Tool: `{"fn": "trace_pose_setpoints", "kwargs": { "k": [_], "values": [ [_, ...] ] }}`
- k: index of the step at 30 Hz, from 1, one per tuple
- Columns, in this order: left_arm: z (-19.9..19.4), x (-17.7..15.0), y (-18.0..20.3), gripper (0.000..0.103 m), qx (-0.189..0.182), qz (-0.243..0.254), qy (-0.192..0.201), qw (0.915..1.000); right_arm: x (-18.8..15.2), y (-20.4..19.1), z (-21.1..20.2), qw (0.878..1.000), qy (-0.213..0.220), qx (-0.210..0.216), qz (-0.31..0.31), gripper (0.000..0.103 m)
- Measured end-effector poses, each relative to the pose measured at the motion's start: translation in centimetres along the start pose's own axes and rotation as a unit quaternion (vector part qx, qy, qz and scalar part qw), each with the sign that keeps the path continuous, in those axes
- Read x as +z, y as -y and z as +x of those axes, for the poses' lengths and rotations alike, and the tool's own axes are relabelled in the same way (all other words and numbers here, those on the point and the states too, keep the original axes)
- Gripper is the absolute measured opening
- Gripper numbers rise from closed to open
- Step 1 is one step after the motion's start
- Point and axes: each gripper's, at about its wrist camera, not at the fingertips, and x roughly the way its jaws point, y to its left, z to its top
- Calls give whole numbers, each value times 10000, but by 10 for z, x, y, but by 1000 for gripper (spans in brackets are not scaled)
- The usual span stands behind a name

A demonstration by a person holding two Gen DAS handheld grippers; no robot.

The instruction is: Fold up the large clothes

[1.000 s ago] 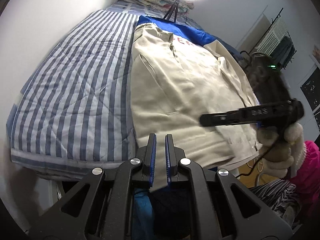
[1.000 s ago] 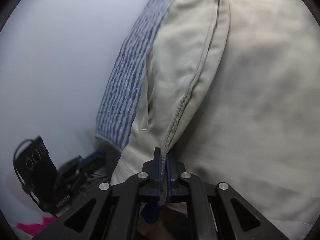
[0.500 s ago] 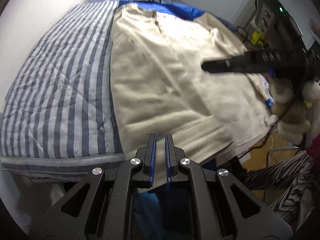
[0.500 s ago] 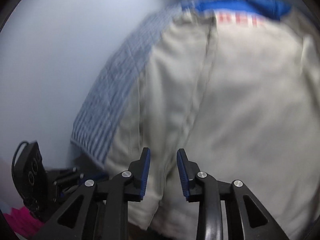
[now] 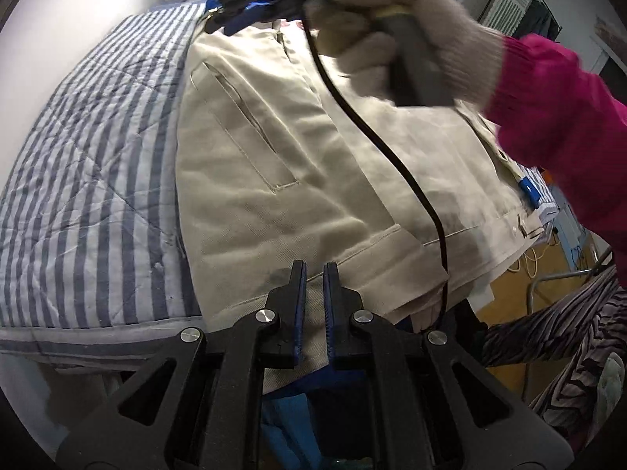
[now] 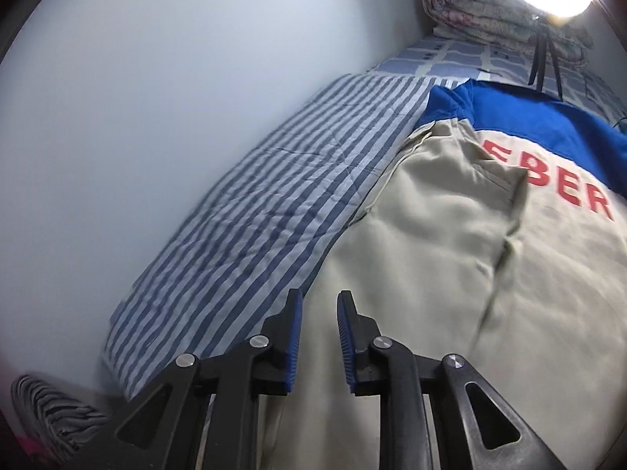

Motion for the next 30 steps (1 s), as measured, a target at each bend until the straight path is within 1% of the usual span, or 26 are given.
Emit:
{"fn": "trace_pose_setpoints", "kwargs": {
  "k": [1,3,5,6,8,9,10,11,12,13,14,16,17,19,22,24,26,29,30],
  "values": [
    [2,0,0,5,-12,-2,-29,10000,1,3,8,10000,-29,-40,-56,18],
    [5,0,-1,5,-35,6,-88,10000,3,10,26,9992,-206,-261,-232,18],
    [8,3,0,5,-23,78,-143,9999,-1,23,44,9974,-389,-539,-277,12],
    [10,3,1,5,7,147,-176,9997,-4,33,51,9969,-449,-620,-196,10],
    [13,1,5,5,42,204,-198,9996,-8,46,51,9987,-293,-405,66,9],
    [13,1,6,5,59,232,-183,9995,-8,46,50,9986,-296,-418,97,9],
    [12,-1,8,5,76,270,-165,9995,-7,43,50,9980,-332,-529,63,9],
    [12,-2,10,5,110,338,-147,9993,-6,40,48,9968,-380,-705,22,15],
    [12,-3,12,5,148,407,-127,9990,-5,38,44,9958,-398,-826,2,15],
    [11,-5,15,5,169,442,-109,9988,-5,37,38,9956,-369,-858,10,15],
    [9,-6,18,5,163,461,-98,9988,-7,37,23,9966,-246,-781,100,18],
    [3,-7,22,5,19,478,-110,9988,-12,37,-7,9975,7,-629,337,21],
    [-1,-7,24,5,19,474,-72,9988,-18,36,-24,9975,135,-546,416,23],
    [-11,-3,24,5,17,436,74,9990,-23,35,-56,9972,307,-495,474,26],
    [-32,9,23,5,-113,287,372,9988,-47,37,-111,9945,599,-481,709,30],
    [-43,19,26,5,-174,249,538,9981,-60,44,-139,9914,782,-544,901,32],
    [-51,29,32,5,-182,342,642,9972,-82,53,-172,9872,989,-641,1076,36],
    [-58,43,40,5,-203,501,710,9960,-108,70,-205,9815,1087,-895,1299,41],
    [-60,47,41,10,-262,530,689,9959,-114,76,-214,9799,1084,-976,1362,41]
  ]
}}
